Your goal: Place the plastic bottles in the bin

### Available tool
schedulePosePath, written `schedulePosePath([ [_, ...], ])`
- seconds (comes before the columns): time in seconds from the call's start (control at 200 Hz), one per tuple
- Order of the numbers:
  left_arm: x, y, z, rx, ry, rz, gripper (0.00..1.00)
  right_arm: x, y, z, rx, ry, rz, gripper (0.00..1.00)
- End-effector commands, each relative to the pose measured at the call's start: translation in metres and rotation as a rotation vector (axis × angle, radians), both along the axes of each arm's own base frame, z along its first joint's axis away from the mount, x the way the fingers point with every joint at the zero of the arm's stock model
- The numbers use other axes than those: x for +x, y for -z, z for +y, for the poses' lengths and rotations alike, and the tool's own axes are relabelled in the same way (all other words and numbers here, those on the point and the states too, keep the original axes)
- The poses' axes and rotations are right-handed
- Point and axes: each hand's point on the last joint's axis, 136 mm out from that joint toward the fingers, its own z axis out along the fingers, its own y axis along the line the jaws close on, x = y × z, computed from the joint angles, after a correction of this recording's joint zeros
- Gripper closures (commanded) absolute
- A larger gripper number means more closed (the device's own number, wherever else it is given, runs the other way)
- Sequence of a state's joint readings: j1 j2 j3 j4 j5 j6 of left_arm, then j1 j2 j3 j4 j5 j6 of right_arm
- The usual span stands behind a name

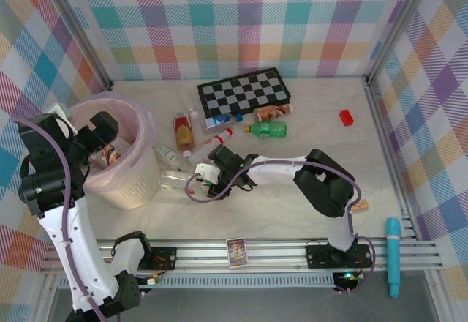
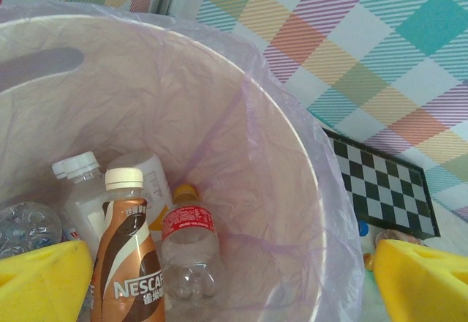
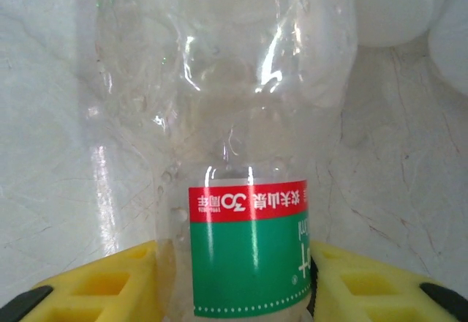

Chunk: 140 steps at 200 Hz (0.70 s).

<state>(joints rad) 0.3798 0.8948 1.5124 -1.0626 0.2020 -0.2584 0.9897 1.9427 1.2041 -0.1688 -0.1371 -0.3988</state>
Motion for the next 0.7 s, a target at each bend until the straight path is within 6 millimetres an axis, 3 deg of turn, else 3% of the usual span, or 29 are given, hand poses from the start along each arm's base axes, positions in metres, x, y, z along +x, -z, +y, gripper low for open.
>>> schedulePosePath([
  [0.0,0.002,-0.014,-0.008,-0.021,0.027,-0.066,0.03,-0.005,-0.017,-0.003,0.02,0.015,0.002,0.57],
  [0.185,0.002,-0.018,-0.013,-0.043,0.046,-0.081,0.03,-0.01,-0.034,-0.025,0.02,0.047,-0.015,0.6],
  [0.295,0.003,-0.027,-0.027,-0.103,0.099,-0.124,0.03,-0.001,-0.051,-0.047,0.029,0.128,-0.021,0.61],
  [0.565,0.006,-0.054,-0.064,-0.309,0.221,-0.272,0.05,0.053,-0.151,-0.1,0.213,0.529,-0.011,0.63],
  [0.695,0.004,-0.069,-0.072,-0.393,0.24,-0.353,0.07,0.06,-0.201,-0.11,0.37,0.631,-0.033,0.63],
])
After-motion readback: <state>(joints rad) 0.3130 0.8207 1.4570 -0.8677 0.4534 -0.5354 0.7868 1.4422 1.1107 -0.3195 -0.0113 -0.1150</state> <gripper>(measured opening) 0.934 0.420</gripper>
